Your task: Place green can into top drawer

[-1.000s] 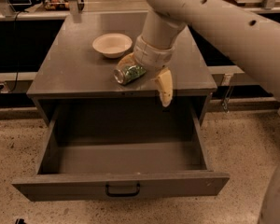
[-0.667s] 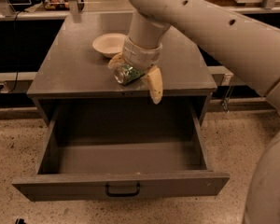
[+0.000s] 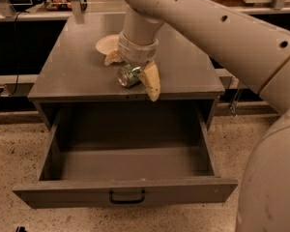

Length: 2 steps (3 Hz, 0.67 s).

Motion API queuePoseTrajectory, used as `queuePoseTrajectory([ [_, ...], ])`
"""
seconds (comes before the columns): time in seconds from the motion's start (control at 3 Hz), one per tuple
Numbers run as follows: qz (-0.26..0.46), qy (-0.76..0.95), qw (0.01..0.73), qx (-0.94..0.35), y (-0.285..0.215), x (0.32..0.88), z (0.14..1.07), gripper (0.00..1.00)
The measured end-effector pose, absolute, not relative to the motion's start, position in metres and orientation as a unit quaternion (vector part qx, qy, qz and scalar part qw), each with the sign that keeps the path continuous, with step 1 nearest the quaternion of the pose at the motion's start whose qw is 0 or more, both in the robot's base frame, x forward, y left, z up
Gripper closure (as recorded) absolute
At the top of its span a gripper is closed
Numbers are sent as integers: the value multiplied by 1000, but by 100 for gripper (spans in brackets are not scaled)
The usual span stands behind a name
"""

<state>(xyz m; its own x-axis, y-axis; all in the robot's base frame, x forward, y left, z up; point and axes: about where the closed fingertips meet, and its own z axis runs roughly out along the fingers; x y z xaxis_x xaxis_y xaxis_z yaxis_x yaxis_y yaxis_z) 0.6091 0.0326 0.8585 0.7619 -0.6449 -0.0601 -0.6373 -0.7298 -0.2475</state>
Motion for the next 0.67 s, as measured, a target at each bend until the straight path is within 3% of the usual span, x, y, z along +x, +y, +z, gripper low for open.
queuePoseTrajectory([
  [0.67,-4,374,150,-915,4,652,854,0],
])
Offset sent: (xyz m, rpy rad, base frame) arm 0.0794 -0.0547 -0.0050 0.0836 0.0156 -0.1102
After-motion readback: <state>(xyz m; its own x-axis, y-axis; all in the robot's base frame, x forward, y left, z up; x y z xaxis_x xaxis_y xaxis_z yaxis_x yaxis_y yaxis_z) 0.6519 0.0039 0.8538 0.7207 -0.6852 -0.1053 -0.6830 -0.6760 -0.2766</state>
